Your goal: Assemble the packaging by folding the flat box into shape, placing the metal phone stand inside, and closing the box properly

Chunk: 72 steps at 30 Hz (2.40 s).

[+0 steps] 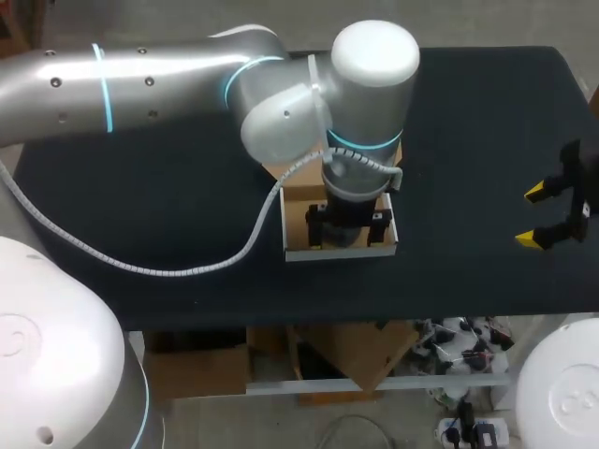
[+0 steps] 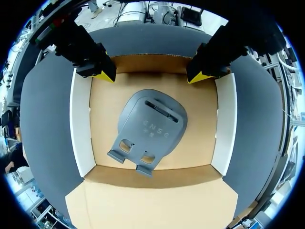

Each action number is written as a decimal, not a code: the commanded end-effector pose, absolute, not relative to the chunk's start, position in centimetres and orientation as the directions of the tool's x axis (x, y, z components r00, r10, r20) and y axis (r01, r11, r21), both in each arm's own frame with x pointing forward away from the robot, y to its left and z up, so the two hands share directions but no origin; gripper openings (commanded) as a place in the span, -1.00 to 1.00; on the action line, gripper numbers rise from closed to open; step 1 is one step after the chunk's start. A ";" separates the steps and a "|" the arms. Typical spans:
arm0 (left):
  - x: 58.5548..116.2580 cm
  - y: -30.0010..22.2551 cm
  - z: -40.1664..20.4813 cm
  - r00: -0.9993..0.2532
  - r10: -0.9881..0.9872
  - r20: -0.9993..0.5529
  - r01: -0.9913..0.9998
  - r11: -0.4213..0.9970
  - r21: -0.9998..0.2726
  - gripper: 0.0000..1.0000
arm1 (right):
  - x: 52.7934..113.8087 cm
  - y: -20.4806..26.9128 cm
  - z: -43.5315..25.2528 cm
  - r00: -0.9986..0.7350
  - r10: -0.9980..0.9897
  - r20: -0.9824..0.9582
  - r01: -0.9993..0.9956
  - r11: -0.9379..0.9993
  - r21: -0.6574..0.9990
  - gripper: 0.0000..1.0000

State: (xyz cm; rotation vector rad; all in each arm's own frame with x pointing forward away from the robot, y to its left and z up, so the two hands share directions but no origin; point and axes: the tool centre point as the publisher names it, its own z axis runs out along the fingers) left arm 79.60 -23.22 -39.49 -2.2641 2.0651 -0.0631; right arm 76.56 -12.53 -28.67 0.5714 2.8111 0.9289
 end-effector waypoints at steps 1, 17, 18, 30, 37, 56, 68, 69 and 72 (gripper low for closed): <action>78.6 -22.9 -39.5 0.094 -0.995 -0.020 -0.992 -0.092 -0.092 1.00 | 76.5 -12.6 -28.7 -0.920 0.391 -0.003 0.311 0.738 0.598 1.00; 76.4 -22.8 -39.5 0.070 -0.997 -0.018 -0.994 -0.068 -0.090 1.00 | 76.5 -12.6 -28.7 -0.920 0.391 -0.003 0.311 0.738 0.598 1.00; 76.4 -22.8 -39.5 0.070 -0.997 -0.018 -0.994 -0.068 -0.090 1.00 | 76.5 -12.6 -28.7 -0.920 0.391 -0.003 0.311 0.738 0.598 1.00; 76.7 -22.7 -38.7 0.065 -0.998 -0.002 -0.990 -0.064 -0.124 1.00 | 76.5 -12.6 -28.7 -0.920 0.391 -0.003 0.311 0.738 0.598 1.00; 76.6 -21.9 -35.9 0.032 -0.998 0.062 -0.981 -0.044 -0.191 1.00 | 76.5 -12.6 -28.7 -0.920 0.391 -0.003 0.311 0.738 0.598 1.00; 78.2 -15.8 -31.2 -0.217 -0.926 0.309 -0.954 0.134 -0.270 1.00 | 76.5 -12.6 -28.7 -0.920 0.391 -0.003 0.311 0.738 0.598 1.00; 82.4 -11.4 -30.3 -0.349 -0.846 0.403 -0.916 0.218 -0.337 1.00 | 76.5 -12.6 -28.7 -0.920 0.391 -0.003 0.311 0.738 0.598 1.00; 82.8 -11.1 -30.3 -0.362 -0.834 0.417 -0.913 0.226 -0.341 1.00 | 76.5 -12.6 -28.7 -0.920 0.391 -0.003 0.311 0.738 0.598 1.00; 84.1 -10.2 -30.3 -0.393 -0.806 0.444 -0.902 0.244 -0.356 1.00 | 76.5 -12.6 -28.7 -0.920 0.391 -0.003 0.311 0.738 0.598 1.00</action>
